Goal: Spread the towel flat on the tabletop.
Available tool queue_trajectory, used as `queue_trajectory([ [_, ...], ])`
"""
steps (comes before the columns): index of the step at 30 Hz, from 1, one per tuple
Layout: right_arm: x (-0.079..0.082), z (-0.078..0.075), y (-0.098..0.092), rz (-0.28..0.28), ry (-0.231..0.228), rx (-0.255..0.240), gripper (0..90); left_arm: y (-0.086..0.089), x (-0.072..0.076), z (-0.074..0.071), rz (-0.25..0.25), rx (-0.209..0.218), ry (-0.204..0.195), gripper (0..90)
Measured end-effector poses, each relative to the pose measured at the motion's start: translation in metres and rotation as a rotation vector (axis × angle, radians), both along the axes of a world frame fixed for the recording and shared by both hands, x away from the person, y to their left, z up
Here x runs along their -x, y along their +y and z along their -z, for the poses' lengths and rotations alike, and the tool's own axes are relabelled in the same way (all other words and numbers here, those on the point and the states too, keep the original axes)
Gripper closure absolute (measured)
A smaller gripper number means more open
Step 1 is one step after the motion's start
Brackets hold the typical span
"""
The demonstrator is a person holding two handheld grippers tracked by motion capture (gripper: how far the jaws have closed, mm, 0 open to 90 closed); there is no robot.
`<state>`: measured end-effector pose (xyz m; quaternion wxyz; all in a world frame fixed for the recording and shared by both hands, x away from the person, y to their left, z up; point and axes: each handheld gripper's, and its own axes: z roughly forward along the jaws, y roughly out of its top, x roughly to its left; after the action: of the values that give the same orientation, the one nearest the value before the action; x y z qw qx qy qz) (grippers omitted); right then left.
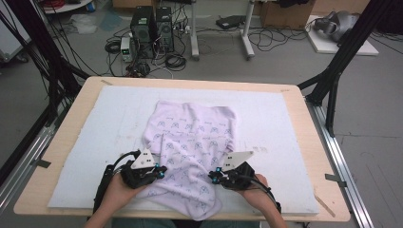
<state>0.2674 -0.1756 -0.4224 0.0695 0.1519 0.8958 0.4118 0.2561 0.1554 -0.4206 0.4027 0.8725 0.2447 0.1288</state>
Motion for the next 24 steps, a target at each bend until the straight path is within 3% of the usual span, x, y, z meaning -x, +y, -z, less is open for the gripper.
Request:
queue_trajectory([
  [8, 0.028, -0.014, -0.003, -0.055, -0.017, -0.014, 85.3, 0.012, 0.035, -0.017, 0.033, 0.025, -0.028, 87.3],
  [14, 0.051, -0.035, -0.009, -0.124, -0.020, -0.076, 82.8, 0.016, 0.058, -0.033, 0.086, 0.057, -0.036, 84.8],
  [16, 0.053, -0.043, -0.012, -0.118, -0.041, -0.098, 77.3, 0.017, 0.057, -0.036, 0.070, 0.054, -0.037, 72.5],
  [18, 0.049, -0.048, -0.017, -0.084, -0.068, -0.107, 73.9, 0.018, 0.048, -0.035, 0.048, 0.060, -0.042, 67.8],
  [20, 0.040, -0.046, -0.020, -0.029, -0.089, -0.075, 71.9, 0.020, 0.036, -0.031, 0.015, 0.072, -0.041, 67.0],
  [24, 0.020, -0.029, -0.021, 0.042, -0.068, -0.032, 67.6, 0.024, 0.008, -0.017, -0.065, 0.063, -0.040, 72.5],
])
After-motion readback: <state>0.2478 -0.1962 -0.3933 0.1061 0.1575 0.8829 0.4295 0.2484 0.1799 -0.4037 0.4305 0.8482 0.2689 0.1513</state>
